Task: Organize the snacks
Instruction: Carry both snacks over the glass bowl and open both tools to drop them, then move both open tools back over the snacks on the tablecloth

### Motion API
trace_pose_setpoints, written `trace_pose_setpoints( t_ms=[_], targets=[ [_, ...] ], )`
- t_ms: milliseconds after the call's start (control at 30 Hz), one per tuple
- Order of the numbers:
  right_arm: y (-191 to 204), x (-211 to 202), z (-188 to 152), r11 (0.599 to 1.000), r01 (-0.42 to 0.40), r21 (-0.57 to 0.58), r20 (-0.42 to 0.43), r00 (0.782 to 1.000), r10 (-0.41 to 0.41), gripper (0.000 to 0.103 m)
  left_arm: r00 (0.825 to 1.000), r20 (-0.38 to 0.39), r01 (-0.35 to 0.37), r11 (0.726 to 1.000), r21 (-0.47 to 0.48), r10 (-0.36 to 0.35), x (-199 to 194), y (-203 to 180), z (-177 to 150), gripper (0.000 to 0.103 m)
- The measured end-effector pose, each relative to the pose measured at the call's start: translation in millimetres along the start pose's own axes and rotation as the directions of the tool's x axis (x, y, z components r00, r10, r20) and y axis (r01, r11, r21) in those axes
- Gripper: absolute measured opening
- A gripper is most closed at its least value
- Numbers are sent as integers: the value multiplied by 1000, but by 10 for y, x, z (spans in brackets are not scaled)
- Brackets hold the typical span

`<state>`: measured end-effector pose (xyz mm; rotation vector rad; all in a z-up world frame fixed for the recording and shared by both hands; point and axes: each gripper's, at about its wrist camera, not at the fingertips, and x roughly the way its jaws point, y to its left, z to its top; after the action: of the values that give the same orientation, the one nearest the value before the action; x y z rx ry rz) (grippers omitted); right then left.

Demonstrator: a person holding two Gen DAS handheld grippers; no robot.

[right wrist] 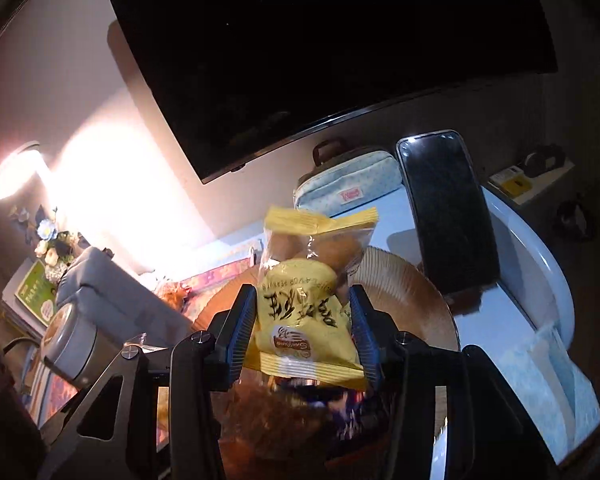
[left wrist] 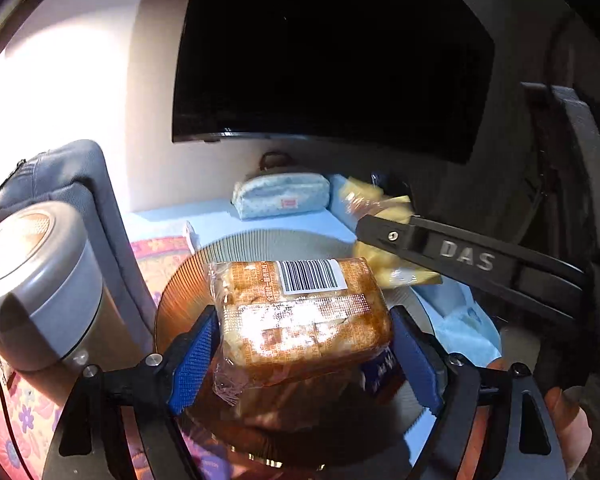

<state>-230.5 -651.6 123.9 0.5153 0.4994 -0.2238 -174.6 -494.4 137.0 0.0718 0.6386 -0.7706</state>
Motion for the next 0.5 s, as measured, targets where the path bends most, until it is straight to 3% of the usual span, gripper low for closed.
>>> trace_pose_setpoints(
  t_ms=[33,100,300,500],
  targets=[
    [-1,46,30,1000,-4,-1,-6,1000,4,52,1000,3,-5,1000,1,5,-22,-7,3,85],
    [-3,103,32,1000,-17,0,-25,1000,17,74,1000,9,-12,1000,4,11,-20,-29,4,88],
    [-35,65,-21,1000,-13,2,-28,1000,13,74,1000,26,3,1000,18,-4,-131,-63,-41,96],
    [-77,-76,-63,999,-17,28,-17,1000,17,74,997,26,77,997,25,-78,-250,-30,-84,99]
  ],
)
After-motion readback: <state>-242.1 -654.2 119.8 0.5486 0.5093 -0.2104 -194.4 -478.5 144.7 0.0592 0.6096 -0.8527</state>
